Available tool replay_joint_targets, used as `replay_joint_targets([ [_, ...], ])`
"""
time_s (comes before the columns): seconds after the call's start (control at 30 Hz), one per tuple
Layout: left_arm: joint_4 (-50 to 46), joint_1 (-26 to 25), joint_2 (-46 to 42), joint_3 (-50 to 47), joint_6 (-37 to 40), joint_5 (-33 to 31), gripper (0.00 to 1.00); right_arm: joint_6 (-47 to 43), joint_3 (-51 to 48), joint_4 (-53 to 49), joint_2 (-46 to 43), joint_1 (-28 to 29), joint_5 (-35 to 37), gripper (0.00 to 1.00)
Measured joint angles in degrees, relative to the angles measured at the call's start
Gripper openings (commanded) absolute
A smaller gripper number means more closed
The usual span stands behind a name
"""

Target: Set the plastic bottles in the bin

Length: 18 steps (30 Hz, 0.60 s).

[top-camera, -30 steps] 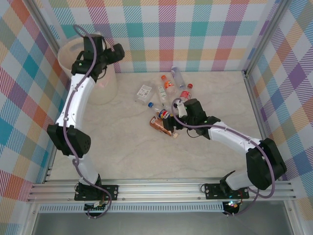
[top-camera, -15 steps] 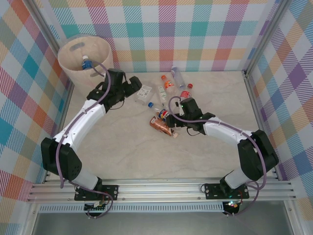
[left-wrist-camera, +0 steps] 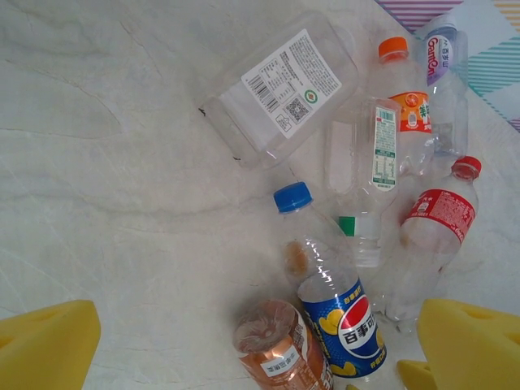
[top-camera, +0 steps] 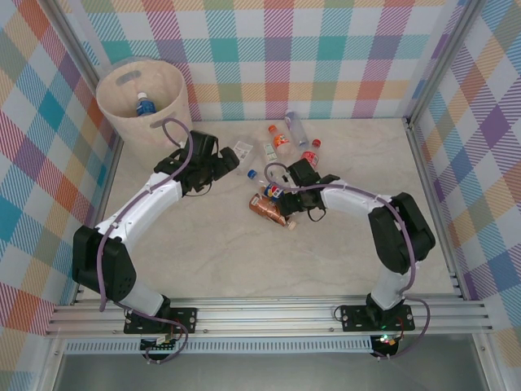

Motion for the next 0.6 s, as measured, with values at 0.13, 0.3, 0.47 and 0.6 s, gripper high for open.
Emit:
replay_joint_targets([
  [0.13, 0.13, 0.00, 0.24, 0.00, -0.15, 0.39, 1.00, -1.29, 1.73, -0.37, 2.91, 0.00, -0.02, 0.76],
  [0.3, 0.24, 0.00, 1.22, 0.00, -0.26, 0.66, 1.00, -3.23, 2.51, -0.48, 4.79, 0.00, -0.09, 0.68],
  [0.47, 0.24, 0.00, 2.62, 0.00, -0.42, 1.27, 1.00, -4.72, 2.95, -0.42, 4.96, 0.00, -0.42, 0.62],
  [0.6, 0.37, 0.00, 3.74, 0.00, -0.74, 2.01, 1.00, -5.31, 2.34, 0.42, 3.82, 0.00, -0.87, 0.60],
])
